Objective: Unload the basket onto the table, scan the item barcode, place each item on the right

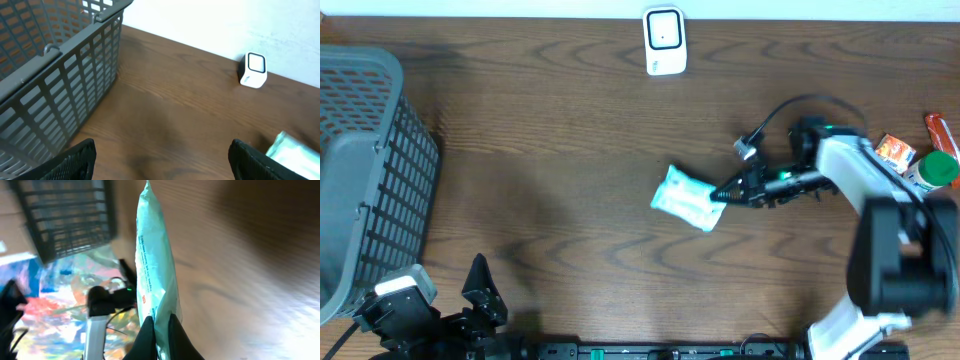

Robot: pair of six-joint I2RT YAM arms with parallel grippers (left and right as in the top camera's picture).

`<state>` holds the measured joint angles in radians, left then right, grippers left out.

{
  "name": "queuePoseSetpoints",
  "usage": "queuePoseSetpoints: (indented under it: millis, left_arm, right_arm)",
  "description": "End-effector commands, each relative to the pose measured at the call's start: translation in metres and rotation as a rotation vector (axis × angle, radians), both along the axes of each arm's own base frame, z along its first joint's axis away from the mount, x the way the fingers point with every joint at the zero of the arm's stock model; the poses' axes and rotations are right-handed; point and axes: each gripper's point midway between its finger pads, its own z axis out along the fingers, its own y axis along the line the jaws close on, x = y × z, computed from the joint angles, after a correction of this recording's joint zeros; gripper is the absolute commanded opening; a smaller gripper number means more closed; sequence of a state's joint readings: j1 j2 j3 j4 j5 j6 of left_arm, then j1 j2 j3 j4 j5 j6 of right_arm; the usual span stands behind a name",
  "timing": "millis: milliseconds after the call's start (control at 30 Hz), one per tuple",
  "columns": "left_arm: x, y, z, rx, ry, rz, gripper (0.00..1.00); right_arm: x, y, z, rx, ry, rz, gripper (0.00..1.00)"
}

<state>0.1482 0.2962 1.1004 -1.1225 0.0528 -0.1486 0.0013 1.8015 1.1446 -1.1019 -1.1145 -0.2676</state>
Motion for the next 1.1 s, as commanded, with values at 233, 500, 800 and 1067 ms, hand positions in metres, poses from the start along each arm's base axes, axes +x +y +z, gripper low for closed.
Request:
queuePoseSetpoints:
  millis: [233, 500, 800, 1067]
  left_arm:
    - [-0.001, 0.000, 0.001, 0.018, -0.005, -0.006, 0.85]
    - [-0.001, 0.000, 0.001, 0.018, -0.005, -0.006, 0.85]
    - [-0.001, 0.000, 0.001, 0.018, -0.005, -0.006, 0.85]
    - [-0.001, 0.000, 0.001, 0.018, -0.005, -0.006, 0.85]
  right_arm:
    - [-0.015, 0.013, 0.105, 0.192, -0.261, -0.003, 0.01]
    - [-0.016, 0.014, 0.111, 0.191, -0.304, 0.003, 0.01]
    - [0.086, 0.027, 0.091, -0.194, -0.601, -0.197, 0.01]
    - [0.166, 0.025, 0.135, -0.509, -1.034, -0.485, 0.01]
